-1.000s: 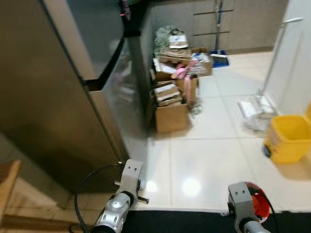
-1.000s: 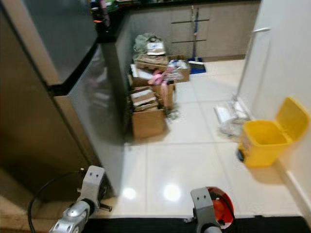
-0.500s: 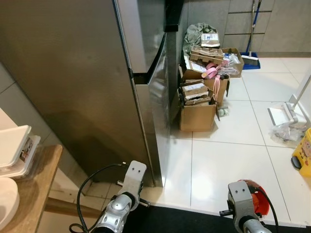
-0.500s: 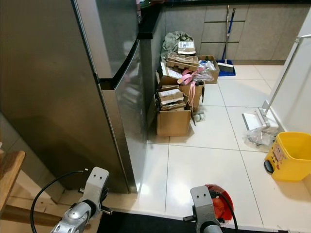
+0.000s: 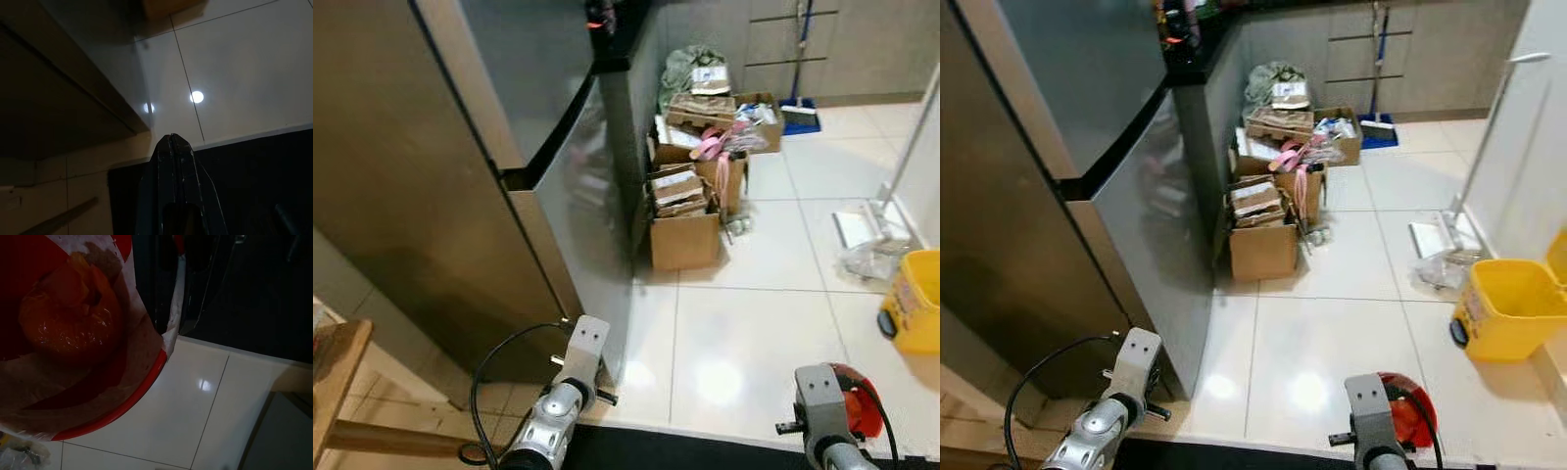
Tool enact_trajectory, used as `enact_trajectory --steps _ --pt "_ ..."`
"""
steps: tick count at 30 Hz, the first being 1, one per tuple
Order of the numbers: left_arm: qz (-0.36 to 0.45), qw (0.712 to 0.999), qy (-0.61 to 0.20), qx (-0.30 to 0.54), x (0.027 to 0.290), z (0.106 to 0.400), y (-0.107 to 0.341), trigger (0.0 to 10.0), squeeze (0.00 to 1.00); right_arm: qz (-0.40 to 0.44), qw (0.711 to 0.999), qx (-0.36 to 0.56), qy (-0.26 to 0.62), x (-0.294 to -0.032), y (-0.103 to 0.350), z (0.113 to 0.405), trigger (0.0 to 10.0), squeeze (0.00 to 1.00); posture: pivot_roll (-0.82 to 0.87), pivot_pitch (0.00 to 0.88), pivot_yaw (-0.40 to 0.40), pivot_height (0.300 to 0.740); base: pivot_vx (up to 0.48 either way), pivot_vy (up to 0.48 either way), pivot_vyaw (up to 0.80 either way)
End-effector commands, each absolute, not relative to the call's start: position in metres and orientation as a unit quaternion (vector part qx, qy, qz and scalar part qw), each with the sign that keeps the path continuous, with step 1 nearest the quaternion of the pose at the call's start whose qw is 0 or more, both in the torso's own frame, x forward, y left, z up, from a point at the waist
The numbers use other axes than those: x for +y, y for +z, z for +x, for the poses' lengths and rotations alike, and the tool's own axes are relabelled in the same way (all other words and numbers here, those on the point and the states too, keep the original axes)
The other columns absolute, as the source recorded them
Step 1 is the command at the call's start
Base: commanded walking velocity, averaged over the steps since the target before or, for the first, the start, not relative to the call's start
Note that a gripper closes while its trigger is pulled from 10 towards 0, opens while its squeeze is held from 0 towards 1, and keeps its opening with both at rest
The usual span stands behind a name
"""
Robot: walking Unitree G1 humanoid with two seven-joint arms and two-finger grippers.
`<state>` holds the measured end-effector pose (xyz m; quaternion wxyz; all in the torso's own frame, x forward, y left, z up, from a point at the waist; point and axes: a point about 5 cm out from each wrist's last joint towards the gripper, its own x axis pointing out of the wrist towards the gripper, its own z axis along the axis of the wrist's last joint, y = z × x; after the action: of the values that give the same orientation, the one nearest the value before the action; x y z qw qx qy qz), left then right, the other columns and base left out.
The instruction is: Restocking fridge
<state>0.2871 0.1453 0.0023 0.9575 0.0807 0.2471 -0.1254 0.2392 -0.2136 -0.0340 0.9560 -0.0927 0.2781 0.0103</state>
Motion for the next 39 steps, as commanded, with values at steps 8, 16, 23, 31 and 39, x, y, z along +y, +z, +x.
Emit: enact_trajectory --steps 8,16,23,31,39 --pt "0.075 0.957 -0.093 0.266 0.157 0.278 -0.008 10.0 0.00 -0.087 0.961 0.263 0.027 -0.206 -0.029 0.246 10.0 0.00 -0.06 0.081 0.093 0.740 0.000 0.000 0.00" --pt "0.108 0.954 -0.064 0.274 0.169 0.274 -0.012 10.0 0.00 -0.090 0.956 0.271 0.060 -0.201 -0.031 0.246 10.0 0.00 -0.05 0.077 0.073 0.740 0.000 0.000 0.00" --pt "0.092 0.959 -0.020 0.268 0.183 0.268 -0.012 10.0 0.00 -0.099 0.953 0.272 0.085 -0.194 -0.029 0.252 10.0 0.00 0.00 0.069 0.007 0.740 0.000 0.000 0.00" --pt "0.082 0.964 0.020 0.253 0.193 0.259 -0.010 10.0 0.00 -0.112 0.948 0.273 0.121 -0.183 -0.024 0.262 10.0 0.00 0.06 0.063 -0.065 0.740 0.000 0.000 0.00" --pt "0.079 0.966 0.009 0.246 0.197 0.252 -0.008 10.0 0.00 -0.076 0.959 0.251 0.110 -0.173 -0.017 0.273 10.0 0.00 0.10 0.067 -0.078 0.740 0.000 0.000 0.00"
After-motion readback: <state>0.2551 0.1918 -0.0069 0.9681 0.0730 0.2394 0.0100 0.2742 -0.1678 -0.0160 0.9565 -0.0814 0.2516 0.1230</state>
